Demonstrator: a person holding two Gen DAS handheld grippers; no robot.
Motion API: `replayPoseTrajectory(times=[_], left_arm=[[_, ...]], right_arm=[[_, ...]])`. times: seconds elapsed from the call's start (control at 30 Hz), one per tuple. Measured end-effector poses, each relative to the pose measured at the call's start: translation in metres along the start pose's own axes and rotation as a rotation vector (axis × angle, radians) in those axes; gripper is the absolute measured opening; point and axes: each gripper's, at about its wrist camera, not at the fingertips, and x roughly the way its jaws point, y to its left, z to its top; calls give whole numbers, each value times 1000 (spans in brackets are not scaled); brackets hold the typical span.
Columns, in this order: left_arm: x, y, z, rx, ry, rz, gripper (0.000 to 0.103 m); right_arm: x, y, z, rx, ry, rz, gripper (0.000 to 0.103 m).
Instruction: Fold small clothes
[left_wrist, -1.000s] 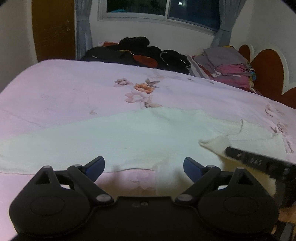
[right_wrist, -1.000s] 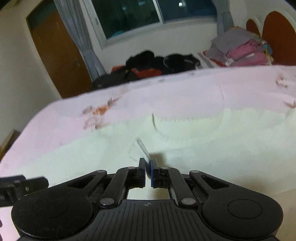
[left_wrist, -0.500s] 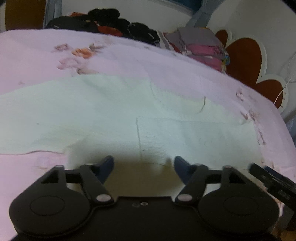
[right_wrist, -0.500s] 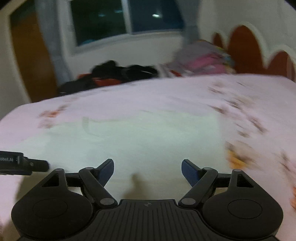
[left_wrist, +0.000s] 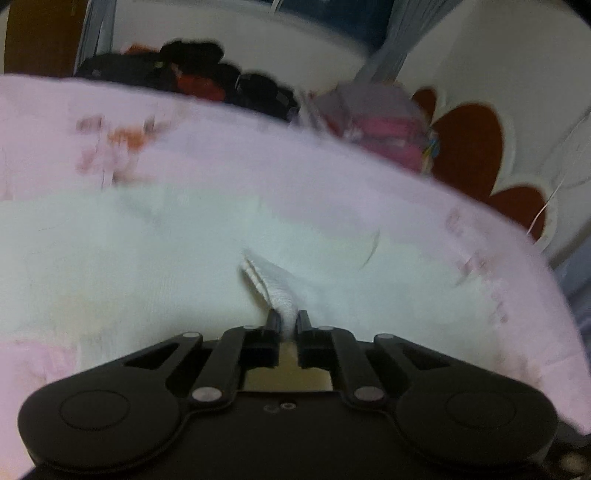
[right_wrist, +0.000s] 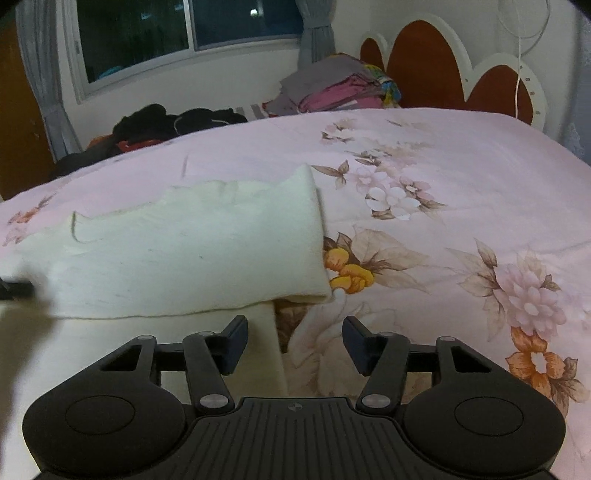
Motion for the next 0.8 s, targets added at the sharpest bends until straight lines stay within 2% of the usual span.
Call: replayPoseTrajectory(times=[0.03, 0.1, 0.17, 0.23, 0.27, 0.33, 0.47, 0.63, 0.67, 0.7, 0.73, 0.77, 0.8], left_arm=[[-8, -1, 6, -4, -20, -8, 8], [-26, -3, 19, -2, -69, -25, 8], [-44, 0, 31, -3, -118, -30, 8], [-53, 4, 36, 5, -148, -12, 8], [-55, 10, 37, 10, -153, 7, 8], [-51, 24, 32, -1, -130, 48, 8], [-25, 55, 6, -34, -47, 139, 8], [5, 68, -12, -19, 23, 188, 9], [6, 67, -13, -2, 19, 196, 11], [5, 65, -12, 13, 17, 210, 17], [4, 63, -9, 19, 12, 224, 27], [1, 62, -7, 18, -4, 254, 32], [-4, 62, -6, 17, -28, 277, 47]], right_arm=[[4, 1, 1, 1, 4, -2, 57], [12, 2, 4, 7, 4, 4, 48], [19, 5, 9, 16, -4, 4, 45], [25, 8, 14, 26, -11, 10, 44], [27, 10, 16, 33, -13, 18, 37], [28, 14, 19, 36, -17, 42, 14], [26, 12, 19, 50, -27, 54, 6], [24, -1, 11, 67, 9, 3, 0], [22, -3, 12, 67, 14, 10, 0], [18, -6, 13, 72, 17, 19, 0], [12, -8, 14, 76, 9, 22, 0], [5, -10, 16, 79, -1, 24, 0], [0, -12, 17, 84, -12, 31, 0]])
